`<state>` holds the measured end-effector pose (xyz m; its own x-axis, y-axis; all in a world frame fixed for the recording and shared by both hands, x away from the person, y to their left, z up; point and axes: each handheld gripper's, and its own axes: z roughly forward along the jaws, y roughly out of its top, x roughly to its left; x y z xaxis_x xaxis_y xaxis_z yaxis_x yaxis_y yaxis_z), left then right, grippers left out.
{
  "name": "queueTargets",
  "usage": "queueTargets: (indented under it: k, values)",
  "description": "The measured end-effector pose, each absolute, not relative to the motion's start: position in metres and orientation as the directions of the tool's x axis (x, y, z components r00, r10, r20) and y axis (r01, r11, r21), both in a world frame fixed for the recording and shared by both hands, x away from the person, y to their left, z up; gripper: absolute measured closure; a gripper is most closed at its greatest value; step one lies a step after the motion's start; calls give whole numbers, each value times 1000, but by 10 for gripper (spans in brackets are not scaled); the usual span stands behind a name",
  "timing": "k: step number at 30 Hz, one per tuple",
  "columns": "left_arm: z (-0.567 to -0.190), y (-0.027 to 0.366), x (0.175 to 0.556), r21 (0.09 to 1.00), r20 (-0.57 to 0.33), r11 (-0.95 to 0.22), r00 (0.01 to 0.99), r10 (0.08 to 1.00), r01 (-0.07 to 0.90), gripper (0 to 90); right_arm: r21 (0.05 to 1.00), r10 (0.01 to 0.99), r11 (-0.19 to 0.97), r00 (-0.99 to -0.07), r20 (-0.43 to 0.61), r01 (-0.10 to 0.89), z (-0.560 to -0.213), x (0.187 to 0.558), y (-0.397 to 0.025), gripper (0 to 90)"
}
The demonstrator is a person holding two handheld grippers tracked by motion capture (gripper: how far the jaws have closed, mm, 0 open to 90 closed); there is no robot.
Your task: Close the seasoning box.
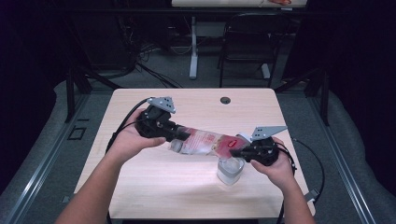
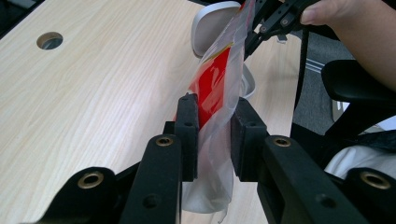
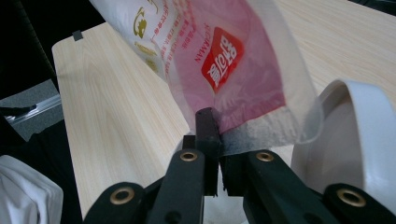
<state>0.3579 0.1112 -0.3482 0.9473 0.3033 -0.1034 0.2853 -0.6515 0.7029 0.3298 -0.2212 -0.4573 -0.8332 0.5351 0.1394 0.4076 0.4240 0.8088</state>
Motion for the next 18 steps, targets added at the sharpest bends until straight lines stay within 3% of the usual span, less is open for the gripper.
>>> queueTargets:
  k: [18]
  values:
    - [-347,110,358,704,-104,-652,949,299,282,756,808,537,425,-832,137,408,-458,330,-221,875]
